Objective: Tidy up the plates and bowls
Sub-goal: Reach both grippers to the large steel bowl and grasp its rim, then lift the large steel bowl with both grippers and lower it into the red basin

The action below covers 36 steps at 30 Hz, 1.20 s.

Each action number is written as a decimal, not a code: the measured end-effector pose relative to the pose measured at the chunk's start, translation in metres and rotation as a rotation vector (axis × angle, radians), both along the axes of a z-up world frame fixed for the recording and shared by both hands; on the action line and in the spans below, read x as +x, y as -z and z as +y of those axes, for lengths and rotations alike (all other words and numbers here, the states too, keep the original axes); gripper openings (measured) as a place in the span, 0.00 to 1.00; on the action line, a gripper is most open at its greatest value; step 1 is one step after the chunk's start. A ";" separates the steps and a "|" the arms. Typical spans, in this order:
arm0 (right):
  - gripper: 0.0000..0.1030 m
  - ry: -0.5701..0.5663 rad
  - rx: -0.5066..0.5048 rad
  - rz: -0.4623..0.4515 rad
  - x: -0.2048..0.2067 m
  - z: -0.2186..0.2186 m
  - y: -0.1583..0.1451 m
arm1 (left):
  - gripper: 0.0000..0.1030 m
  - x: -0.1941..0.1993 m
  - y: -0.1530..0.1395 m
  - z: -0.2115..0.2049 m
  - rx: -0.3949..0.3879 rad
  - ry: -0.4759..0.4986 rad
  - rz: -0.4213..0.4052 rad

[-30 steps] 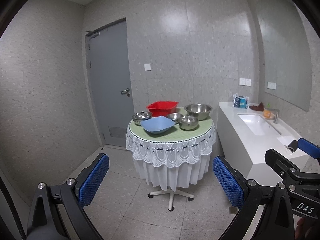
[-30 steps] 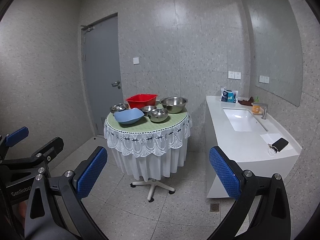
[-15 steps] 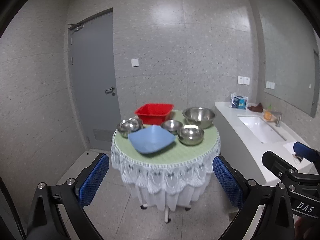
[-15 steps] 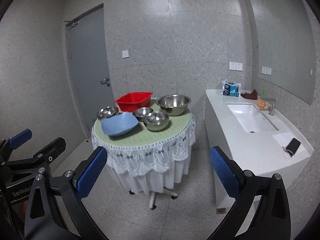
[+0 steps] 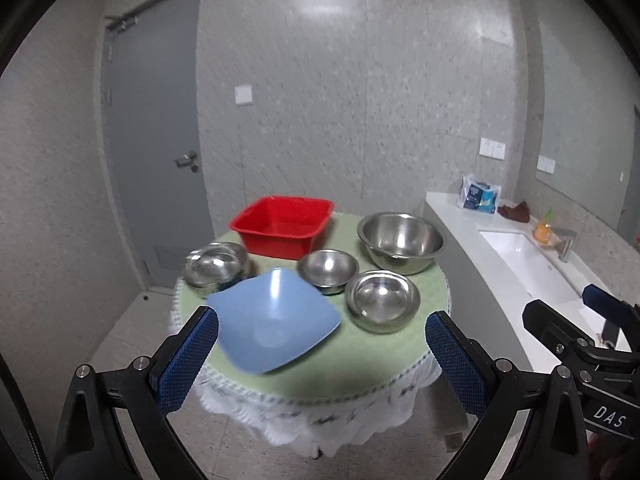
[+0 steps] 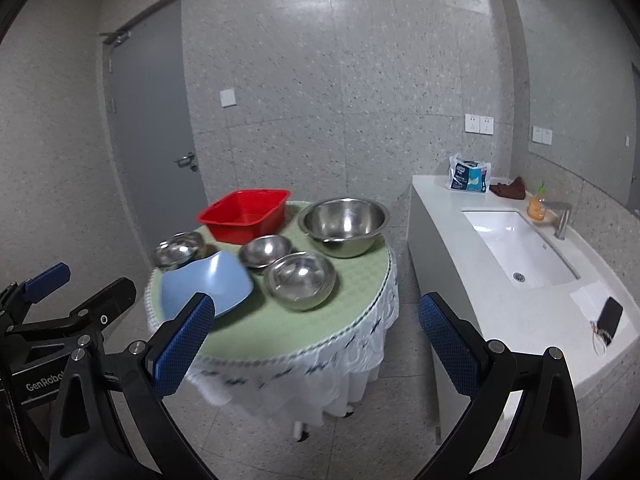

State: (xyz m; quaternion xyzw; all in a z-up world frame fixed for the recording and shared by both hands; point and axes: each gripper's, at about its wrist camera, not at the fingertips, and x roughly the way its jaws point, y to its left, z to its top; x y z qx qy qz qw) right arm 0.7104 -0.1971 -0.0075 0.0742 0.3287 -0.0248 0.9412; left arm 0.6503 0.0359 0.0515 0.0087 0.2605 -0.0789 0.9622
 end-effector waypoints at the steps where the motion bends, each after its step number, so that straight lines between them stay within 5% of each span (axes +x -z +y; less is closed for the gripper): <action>1: 1.00 -0.001 0.004 0.007 0.015 -0.006 0.005 | 0.99 0.018 0.000 -0.007 -0.003 0.003 0.016; 10: 1.00 -0.048 0.046 0.121 0.173 -0.087 0.068 | 0.99 0.245 0.014 -0.094 0.001 -0.009 0.208; 18: 1.00 -0.039 0.051 0.330 0.306 -0.153 0.138 | 0.99 0.432 0.049 -0.145 0.088 -0.082 0.400; 22: 1.00 -0.042 0.069 0.417 0.340 -0.167 0.175 | 0.96 0.496 0.071 -0.154 0.121 -0.119 0.490; 28: 1.00 -0.059 0.124 0.519 0.364 -0.179 0.213 | 0.74 0.562 0.094 -0.167 0.160 -0.105 0.575; 30: 0.89 -0.076 0.159 0.531 0.367 -0.178 0.218 | 0.60 0.578 0.102 -0.173 0.175 -0.083 0.593; 32: 0.62 -0.084 0.160 0.550 0.368 -0.176 0.222 | 0.49 0.593 0.110 -0.177 0.167 -0.056 0.621; 34: 0.52 -0.105 0.174 0.559 0.366 -0.172 0.224 | 0.25 0.603 0.119 -0.177 0.149 -0.026 0.643; 36: 0.39 -0.116 0.176 0.562 0.366 -0.170 0.224 | 0.19 0.612 0.124 -0.174 0.128 0.009 0.655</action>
